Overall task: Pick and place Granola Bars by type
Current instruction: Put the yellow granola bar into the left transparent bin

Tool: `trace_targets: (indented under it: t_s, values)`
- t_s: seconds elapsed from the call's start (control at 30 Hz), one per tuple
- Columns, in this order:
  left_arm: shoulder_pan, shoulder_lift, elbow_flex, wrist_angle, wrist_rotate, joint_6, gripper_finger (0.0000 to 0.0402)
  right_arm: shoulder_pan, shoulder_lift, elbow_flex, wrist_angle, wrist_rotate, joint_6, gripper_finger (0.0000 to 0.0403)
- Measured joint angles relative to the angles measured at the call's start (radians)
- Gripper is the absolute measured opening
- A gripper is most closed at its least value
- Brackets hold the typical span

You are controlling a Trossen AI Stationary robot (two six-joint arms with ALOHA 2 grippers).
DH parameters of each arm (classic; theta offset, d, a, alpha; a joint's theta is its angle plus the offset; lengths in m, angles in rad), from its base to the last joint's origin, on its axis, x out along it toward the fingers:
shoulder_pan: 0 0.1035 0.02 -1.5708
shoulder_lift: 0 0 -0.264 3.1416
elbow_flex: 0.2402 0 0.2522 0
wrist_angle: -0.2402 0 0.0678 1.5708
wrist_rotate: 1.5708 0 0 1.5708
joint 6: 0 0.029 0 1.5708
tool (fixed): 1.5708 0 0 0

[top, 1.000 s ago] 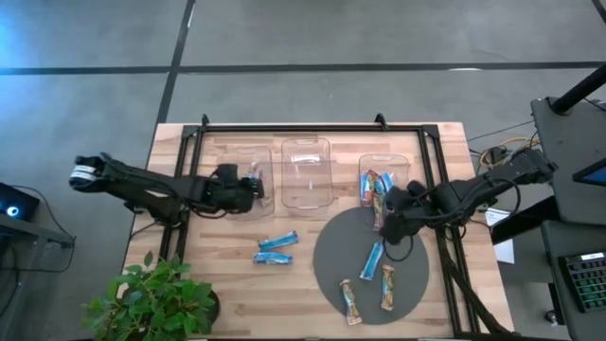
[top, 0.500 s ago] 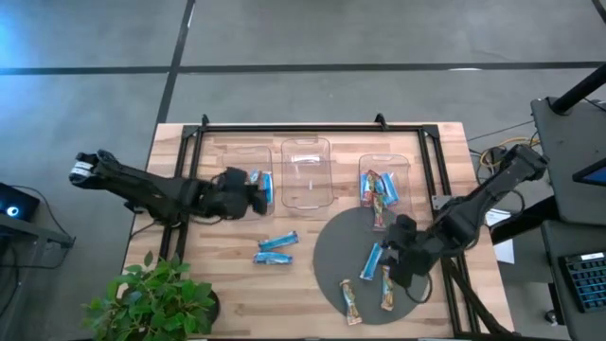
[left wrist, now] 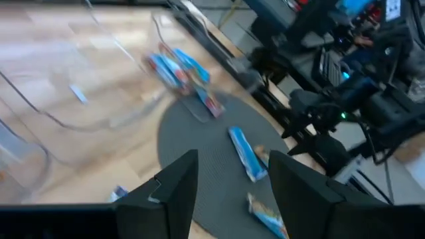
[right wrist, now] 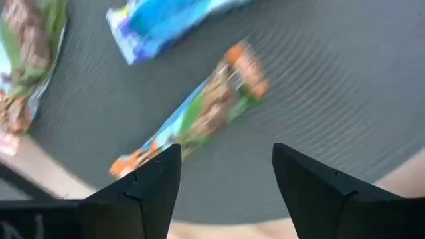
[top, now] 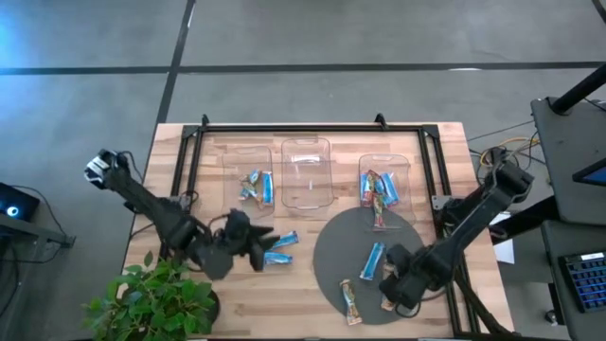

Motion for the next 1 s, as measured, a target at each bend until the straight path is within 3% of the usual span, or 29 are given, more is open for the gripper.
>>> trace_targets:
  t_s: [0.27,0.73,1.0]
  values:
    - [-0.047,0.132,0.000,0.110,0.003,-0.058,0.0168,0.017,0.078,0.000,0.183,-0.029,0.137,0.0226]
    - [-0.060,0.214,0.022,0.163,0.057,-0.051,0.0168,0.015,0.197,0.002,0.183,-0.026,0.307,0.0226]
    - [-0.059,0.213,0.016,0.160,0.055,-0.023,0.0168,-0.008,0.222,0.001,0.183,0.021,0.308,0.0226]
